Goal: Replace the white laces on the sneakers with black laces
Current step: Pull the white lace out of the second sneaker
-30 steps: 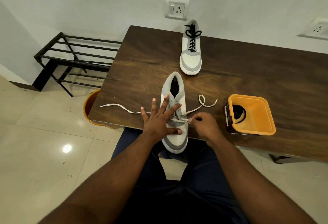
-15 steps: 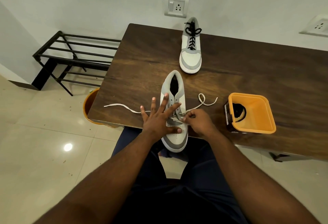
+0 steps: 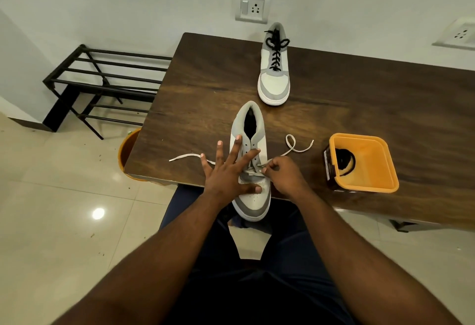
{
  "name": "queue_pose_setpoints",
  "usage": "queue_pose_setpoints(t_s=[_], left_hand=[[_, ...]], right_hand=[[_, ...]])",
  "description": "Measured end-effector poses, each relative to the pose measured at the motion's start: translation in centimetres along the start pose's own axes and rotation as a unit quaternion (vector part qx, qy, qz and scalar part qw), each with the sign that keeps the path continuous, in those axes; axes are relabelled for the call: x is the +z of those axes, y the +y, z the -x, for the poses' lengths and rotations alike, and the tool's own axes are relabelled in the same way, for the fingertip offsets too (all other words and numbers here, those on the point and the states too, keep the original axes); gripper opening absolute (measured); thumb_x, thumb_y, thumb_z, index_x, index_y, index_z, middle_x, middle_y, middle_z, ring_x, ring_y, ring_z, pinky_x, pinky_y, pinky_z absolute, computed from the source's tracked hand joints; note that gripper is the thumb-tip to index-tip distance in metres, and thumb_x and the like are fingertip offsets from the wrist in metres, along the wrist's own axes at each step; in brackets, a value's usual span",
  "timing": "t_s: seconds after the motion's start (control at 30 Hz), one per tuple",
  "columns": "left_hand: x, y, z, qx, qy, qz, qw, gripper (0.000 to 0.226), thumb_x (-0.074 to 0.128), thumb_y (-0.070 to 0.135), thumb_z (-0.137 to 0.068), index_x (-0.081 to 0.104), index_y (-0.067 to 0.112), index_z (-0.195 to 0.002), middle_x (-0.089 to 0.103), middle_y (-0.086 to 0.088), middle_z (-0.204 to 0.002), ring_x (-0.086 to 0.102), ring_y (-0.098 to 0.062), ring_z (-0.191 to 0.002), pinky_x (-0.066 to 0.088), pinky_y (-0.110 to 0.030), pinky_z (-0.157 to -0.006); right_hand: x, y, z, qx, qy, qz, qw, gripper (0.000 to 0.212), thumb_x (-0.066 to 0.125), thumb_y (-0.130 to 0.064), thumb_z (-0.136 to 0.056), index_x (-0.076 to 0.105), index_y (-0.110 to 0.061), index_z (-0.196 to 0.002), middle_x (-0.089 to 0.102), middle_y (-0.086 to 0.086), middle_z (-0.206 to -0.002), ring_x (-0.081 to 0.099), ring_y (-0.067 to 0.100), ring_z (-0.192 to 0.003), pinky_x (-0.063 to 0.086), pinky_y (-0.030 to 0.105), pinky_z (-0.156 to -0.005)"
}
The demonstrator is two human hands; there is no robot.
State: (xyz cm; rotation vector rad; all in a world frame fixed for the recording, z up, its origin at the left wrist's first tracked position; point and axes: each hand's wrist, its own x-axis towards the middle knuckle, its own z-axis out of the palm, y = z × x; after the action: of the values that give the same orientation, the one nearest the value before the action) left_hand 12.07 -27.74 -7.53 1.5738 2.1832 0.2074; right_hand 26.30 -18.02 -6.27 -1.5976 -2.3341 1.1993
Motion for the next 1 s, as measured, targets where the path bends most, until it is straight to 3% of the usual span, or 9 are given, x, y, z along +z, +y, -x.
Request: queue_pose_setpoints(t_s=[0.1, 0.2, 0.27, 0.37, 0.47, 0.63, 0.73, 0.87, 1.0], left_hand=[[0.0, -0.1, 0.0, 0.005, -0.002, 0.004, 1.000, 0.100, 0.064, 0.075, -0.069, -0.008, 0.067, -0.139, -0.045, 0.025, -0.144, -0.032, -0.032, -0.143, -0.012, -0.075, -0.105], [0.0, -0.2, -0.1, 0.013, -0.005, 0.004, 1.000, 0.100, 0.063, 0.076, -0.070, -0.008, 0.067, -0.140, -0.044, 0.023, -0.146, -0.032, -0.033, -0.143, -0.013, -0.075, -0.105], [0.0, -0.2, -0.1, 0.013, -0.002, 0.003, 1.000, 0.100, 0.063, 0.076, -0.071, -0.007, 0.065, -0.141, -0.041, 0.021, -0.149, -0.032, -0.033, -0.143, -0.012, -0.076, -0.105], [0.1, -0.3, -0.1, 0.016, -0.002, 0.010, 1.000, 0.100, 0.063, 0.076, -0.071, -0.007, 0.065, -0.141, -0.039, 0.020, -0.151, -0.032, -0.032, -0.143, -0.012, -0.076, -0.105], [0.1, -0.2, 0.0, 0.013, 0.001, 0.006, 1.000, 0.100, 0.062, 0.076, -0.070, -0.007, 0.065, -0.141, -0.040, 0.021, -0.150, -0.032, -0.033, -0.143, -0.012, -0.075, -0.105], [0.1, -0.2, 0.0, 0.008, 0.002, -0.002, 1.000, 0.100, 0.061, 0.077, -0.070, -0.009, 0.066, -0.140, -0.044, 0.024, -0.145, -0.031, -0.033, -0.144, -0.012, -0.075, -0.106], [0.1, -0.2, 0.0, 0.008, -0.001, 0.003, 1.000, 0.101, 0.062, 0.076, -0.069, -0.009, 0.067, -0.140, -0.044, 0.025, -0.144, -0.031, -0.032, -0.143, -0.013, -0.075, -0.105], [0.1, -0.2, -0.1, 0.011, -0.005, 0.000, 1.000, 0.101, 0.063, 0.075, -0.070, -0.011, 0.067, -0.139, -0.044, 0.023, -0.145, -0.032, -0.033, -0.143, -0.012, -0.076, -0.105], [0.2, -0.2, -0.2, 0.011, -0.005, 0.001, 1.000, 0.102, 0.063, 0.076, -0.070, -0.010, 0.066, -0.140, -0.044, 0.023, -0.145, -0.031, -0.033, -0.143, -0.013, -0.075, -0.105]], right_hand=[[-1.1, 0.5, 0.4, -0.010, -0.001, 0.080, 0.997, 0.015, 0.055, -0.033, -0.094, 0.057, -0.027, -0.081, 0.055, -0.006, -0.110, 0.050, 0.023, -0.105, 0.043, 0.045, -0.092], [-3.4, 2.6, 0.1, 0.020, 0.116, 0.164, 0.979, 0.018, 0.048, -0.029, -0.098, 0.059, -0.015, -0.103, 0.052, 0.007, -0.120, 0.049, 0.031, -0.109, 0.043, 0.044, -0.087], [-4.3, 3.2, 0.0, 0.045, 0.152, 0.179, 0.971, 0.021, 0.052, -0.029, -0.097, 0.062, -0.013, -0.104, 0.053, 0.013, -0.119, 0.051, 0.034, -0.107, 0.045, 0.044, -0.084], [-3.8, 2.2, -0.1, -0.023, 0.128, 0.137, 0.982, 0.018, 0.062, -0.029, -0.091, 0.064, -0.017, -0.105, 0.055, 0.007, -0.122, 0.051, 0.029, -0.112, 0.044, 0.040, -0.089], [-2.3, 0.7, 0.5, -0.105, 0.066, 0.121, 0.985, 0.015, 0.064, -0.029, -0.090, 0.067, -0.023, -0.103, 0.049, -0.002, -0.137, 0.040, 0.025, -0.129, 0.034, 0.043, -0.101], [-0.6, 0.9, 1.0, -0.113, 0.015, 0.173, 0.978, 0.019, 0.052, -0.030, -0.097, 0.062, -0.022, -0.110, 0.037, -0.004, -0.150, 0.028, 0.022, -0.137, 0.030, 0.048, -0.105], [-1.1, 1.7, 1.2, -0.108, 0.045, 0.242, 0.963, 0.022, 0.042, -0.028, -0.100, 0.055, -0.021, -0.115, 0.033, -0.002, -0.150, 0.031, 0.024, -0.135, 0.032, 0.050, -0.103], [-2.7, 2.8, 0.7, -0.008, 0.095, 0.275, 0.957, 0.021, 0.042, -0.024, -0.098, 0.055, -0.017, -0.113, 0.044, 0.009, -0.133, 0.042, 0.031, -0.119, 0.038, 0.047, -0.097], [-2.0, 1.4, 0.9, -0.114, 0.085, 0.211, 0.967, 0.020, 0.056, -0.028, -0.094, 0.061, -0.022, -0.113, 0.042, 0.001, -0.143, 0.036, 0.026, -0.130, 0.035, 0.046, -0.101]])
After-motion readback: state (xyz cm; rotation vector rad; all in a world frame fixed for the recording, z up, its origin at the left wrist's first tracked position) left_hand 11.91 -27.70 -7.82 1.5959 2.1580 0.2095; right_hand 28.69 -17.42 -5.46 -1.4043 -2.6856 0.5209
